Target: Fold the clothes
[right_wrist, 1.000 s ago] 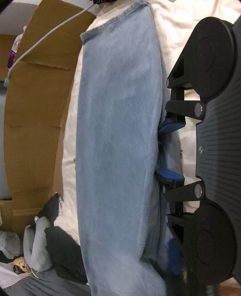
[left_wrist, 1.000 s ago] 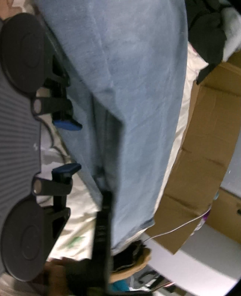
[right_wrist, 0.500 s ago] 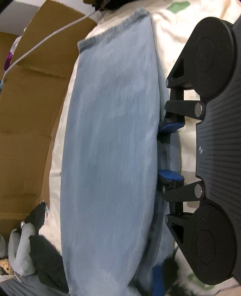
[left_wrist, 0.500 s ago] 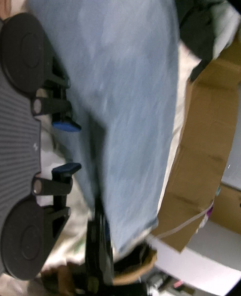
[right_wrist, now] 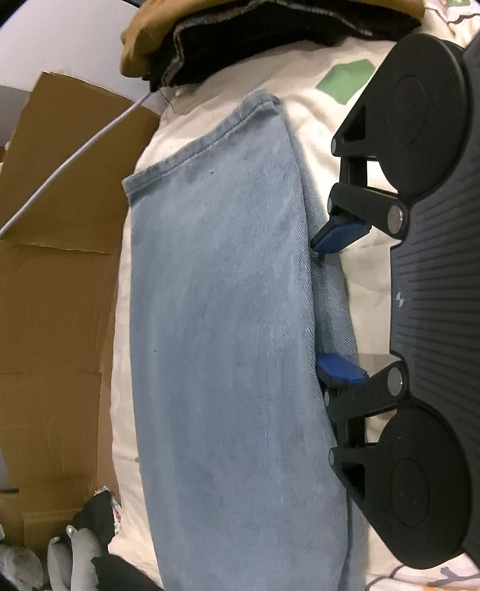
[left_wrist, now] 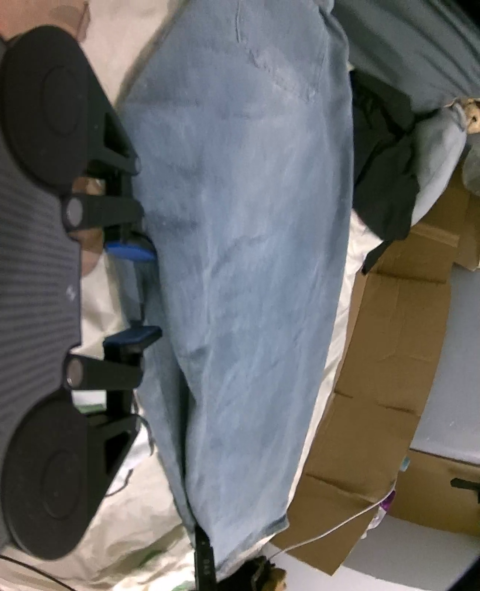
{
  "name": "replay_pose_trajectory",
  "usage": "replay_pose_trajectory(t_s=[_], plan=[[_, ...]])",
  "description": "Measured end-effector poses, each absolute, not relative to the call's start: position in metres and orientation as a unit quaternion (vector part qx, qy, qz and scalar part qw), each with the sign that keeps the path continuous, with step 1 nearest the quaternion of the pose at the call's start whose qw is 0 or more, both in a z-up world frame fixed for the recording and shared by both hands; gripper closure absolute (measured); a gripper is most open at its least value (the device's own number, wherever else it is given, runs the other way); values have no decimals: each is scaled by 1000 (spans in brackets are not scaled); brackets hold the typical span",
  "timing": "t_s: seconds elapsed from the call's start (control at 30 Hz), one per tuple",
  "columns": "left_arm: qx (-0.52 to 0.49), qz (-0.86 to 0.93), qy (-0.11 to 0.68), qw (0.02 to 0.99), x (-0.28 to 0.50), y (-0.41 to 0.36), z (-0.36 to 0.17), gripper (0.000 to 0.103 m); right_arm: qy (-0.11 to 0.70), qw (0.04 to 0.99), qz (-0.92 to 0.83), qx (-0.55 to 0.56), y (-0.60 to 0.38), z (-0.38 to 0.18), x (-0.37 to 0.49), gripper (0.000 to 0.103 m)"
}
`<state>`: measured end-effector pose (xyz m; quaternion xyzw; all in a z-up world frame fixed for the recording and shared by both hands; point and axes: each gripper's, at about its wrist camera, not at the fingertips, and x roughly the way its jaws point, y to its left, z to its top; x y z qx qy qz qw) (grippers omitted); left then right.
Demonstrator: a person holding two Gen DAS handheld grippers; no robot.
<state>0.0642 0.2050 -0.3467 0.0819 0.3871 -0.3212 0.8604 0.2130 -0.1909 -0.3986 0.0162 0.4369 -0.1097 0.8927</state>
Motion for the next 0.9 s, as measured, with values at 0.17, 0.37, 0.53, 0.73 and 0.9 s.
replay_pose_trajectory(t_s=[0.17,0.37,0.53,0.73,0.9], plan=[[87,-292,366,879,62,218,-339,62,440,894,-85,29,-171,-399,207,37],[90,-251,342,901,59,238,-329,62,444,894,-43,39,-127,-399,202,36],[96,-248,347,899,57,249,-327,62,447,894,8,33,-81,-402,199,36],[103,-239,367,893,47,257,-339,50,451,890,47,47,-37,-402,201,36],[89,-230,378,893,52,263,-349,50,457,886,71,44,-10,-401,205,36]])
